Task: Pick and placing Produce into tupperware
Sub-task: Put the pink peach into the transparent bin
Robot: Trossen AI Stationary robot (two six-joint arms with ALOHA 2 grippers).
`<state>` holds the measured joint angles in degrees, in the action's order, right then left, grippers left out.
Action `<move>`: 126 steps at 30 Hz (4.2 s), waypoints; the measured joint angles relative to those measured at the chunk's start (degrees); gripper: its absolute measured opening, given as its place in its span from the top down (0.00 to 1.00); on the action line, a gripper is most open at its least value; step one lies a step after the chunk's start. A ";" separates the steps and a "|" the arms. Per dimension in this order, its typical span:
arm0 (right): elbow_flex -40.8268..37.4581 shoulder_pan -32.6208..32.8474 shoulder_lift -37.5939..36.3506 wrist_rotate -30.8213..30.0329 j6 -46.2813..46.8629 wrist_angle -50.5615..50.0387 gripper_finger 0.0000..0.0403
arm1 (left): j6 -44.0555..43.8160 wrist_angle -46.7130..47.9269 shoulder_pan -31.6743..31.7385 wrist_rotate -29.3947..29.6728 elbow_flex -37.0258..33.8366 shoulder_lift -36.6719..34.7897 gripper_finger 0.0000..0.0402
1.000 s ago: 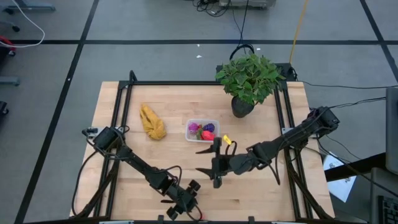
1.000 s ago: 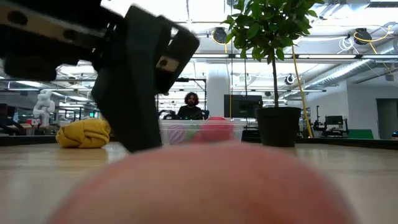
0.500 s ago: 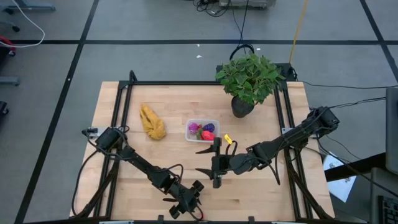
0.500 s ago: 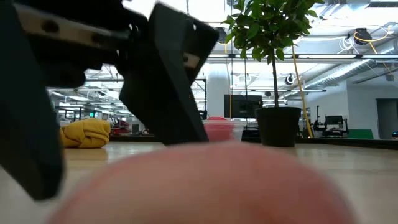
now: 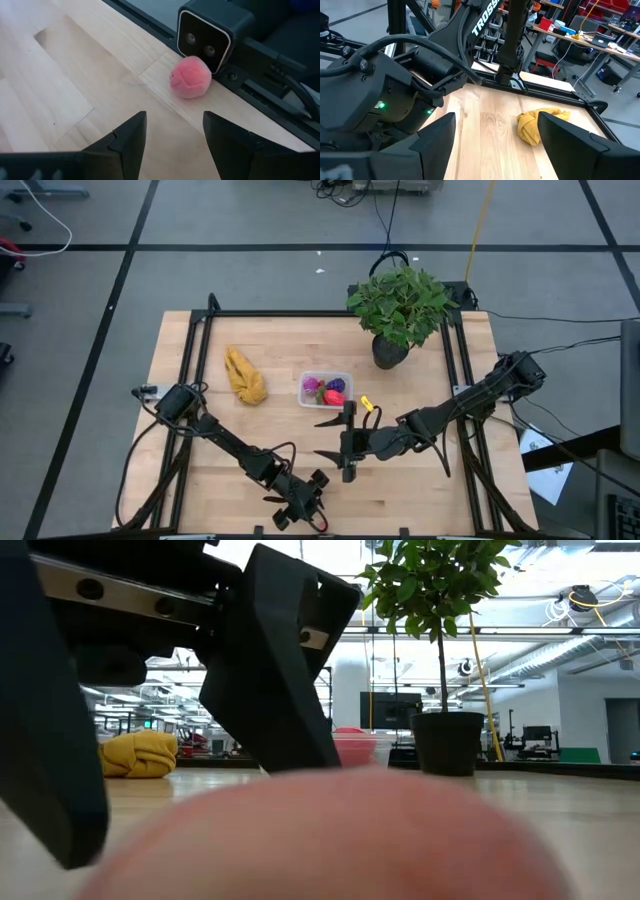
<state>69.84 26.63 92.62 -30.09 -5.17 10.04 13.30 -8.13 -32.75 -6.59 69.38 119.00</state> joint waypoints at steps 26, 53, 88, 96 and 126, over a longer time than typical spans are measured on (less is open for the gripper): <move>0.00 -0.02 0.00 0.09 0.62 0.48 0.32 | 0.81 -5.37 0.16 -5.21 0.20 3.28 0.50; 0.00 -0.09 0.00 0.15 1.09 0.96 0.32 | 2.49 -7.72 0.85 -5.81 0.31 3.32 0.50; 0.00 -0.09 0.00 0.17 1.09 0.92 0.32 | 1.99 -8.75 0.96 -7.93 0.31 3.72 0.72; 0.00 -0.09 0.00 0.17 1.08 0.92 0.32 | 2.01 -8.90 0.98 -7.93 0.31 3.72 0.75; 0.00 -0.09 0.00 0.17 1.09 0.87 0.32 | 1.23 -8.46 1.68 -6.79 0.31 3.74 0.92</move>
<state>69.84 26.55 92.62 -29.91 -4.08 10.92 14.52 -16.59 -31.08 -13.38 69.69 122.74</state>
